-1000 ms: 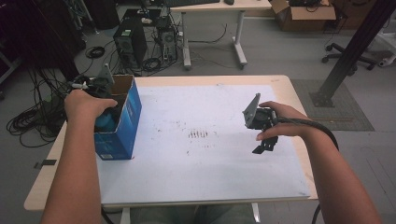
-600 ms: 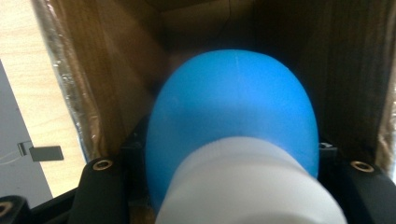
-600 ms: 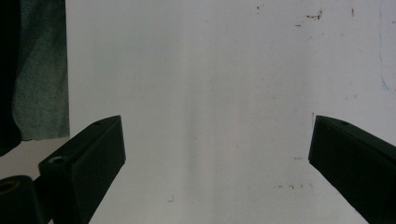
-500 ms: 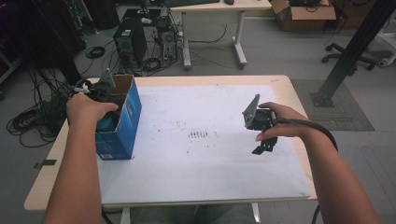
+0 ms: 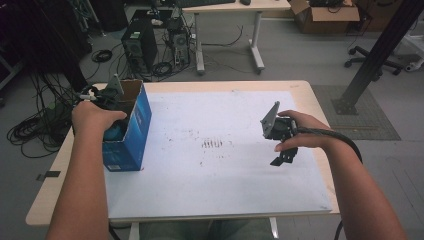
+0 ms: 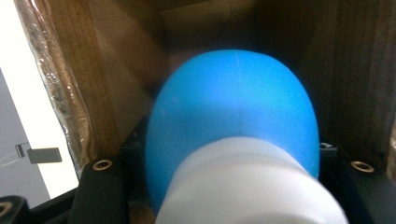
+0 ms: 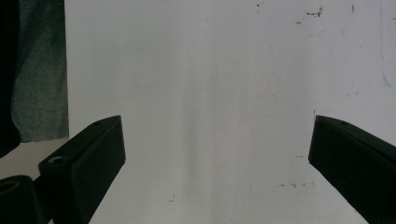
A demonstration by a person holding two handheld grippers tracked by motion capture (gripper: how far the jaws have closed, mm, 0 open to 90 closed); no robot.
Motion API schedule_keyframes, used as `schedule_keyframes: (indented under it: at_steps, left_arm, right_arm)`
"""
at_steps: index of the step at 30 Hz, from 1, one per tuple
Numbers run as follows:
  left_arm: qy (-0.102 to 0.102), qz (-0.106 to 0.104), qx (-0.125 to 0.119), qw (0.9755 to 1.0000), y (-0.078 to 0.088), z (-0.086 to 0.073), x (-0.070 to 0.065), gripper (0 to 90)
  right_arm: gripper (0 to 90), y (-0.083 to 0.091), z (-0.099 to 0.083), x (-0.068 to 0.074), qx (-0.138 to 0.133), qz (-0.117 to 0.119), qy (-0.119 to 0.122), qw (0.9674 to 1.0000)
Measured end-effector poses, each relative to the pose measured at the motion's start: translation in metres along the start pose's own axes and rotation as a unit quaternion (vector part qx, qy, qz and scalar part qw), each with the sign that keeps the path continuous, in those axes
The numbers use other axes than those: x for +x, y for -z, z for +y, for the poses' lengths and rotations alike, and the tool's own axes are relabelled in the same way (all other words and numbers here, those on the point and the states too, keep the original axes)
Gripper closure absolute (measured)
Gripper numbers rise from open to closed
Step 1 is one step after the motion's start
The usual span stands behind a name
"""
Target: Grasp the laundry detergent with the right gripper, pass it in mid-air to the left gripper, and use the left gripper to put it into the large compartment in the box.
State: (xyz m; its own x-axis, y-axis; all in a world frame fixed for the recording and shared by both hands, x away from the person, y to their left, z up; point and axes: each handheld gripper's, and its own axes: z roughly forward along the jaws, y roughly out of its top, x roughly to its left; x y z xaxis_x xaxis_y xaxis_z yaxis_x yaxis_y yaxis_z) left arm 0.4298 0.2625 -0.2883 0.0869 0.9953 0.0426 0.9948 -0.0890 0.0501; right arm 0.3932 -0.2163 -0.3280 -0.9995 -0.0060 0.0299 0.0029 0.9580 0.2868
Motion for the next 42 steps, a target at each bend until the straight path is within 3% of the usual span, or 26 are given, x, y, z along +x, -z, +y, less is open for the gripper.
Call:
schedule_keyframes:
  at_steps: [22,42]
  left_arm:
    - [0.0,0.014,-0.001,0.9999,0.001,-0.002,-0.003,32.0]
    - [0.002,0.012,-0.012,0.9999,0.028,-0.008,-0.007,27.7]
  right_arm:
    - [3.7,0.001,-0.004,0.002,-0.002,-0.003,-0.002,1.0]
    - [3.5,0.006,-0.004,0.004,-0.006,-0.015,0.001,0.9999]
